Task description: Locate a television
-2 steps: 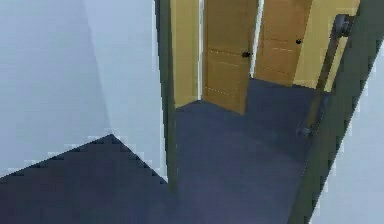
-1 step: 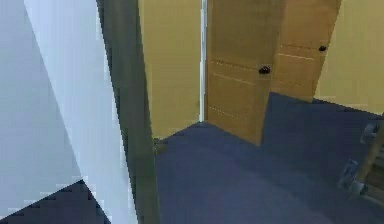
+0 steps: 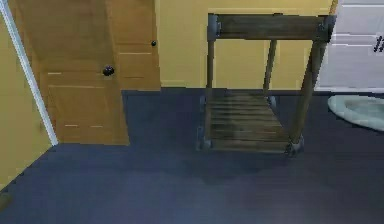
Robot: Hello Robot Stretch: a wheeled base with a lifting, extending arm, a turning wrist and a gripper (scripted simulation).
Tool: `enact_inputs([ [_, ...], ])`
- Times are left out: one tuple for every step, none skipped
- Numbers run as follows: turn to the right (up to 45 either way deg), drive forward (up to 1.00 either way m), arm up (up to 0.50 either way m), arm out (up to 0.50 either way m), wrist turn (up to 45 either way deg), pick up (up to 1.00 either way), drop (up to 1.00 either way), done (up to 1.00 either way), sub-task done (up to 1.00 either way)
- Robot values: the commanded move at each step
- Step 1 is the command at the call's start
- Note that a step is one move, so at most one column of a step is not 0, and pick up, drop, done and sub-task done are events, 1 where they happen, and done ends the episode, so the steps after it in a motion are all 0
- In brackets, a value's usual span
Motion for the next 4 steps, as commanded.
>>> enact_inputs([
  [0.0, 0.6, 0.0, 0.0, 0.0, 0.0, 0.0, 0.0, 0.0],
  [45.0, 0.0, 0.0, 0.0, 0.0, 0.0, 0.0, 0.0, 0.0],
  [21.0, 0.0, 0.0, 0.0, 0.0, 0.0, 0.0, 0.0, 0.0],
  [0.0, 0.25, 0.0, 0.0, 0.0, 0.0, 0.0, 0.0, 0.0],
])
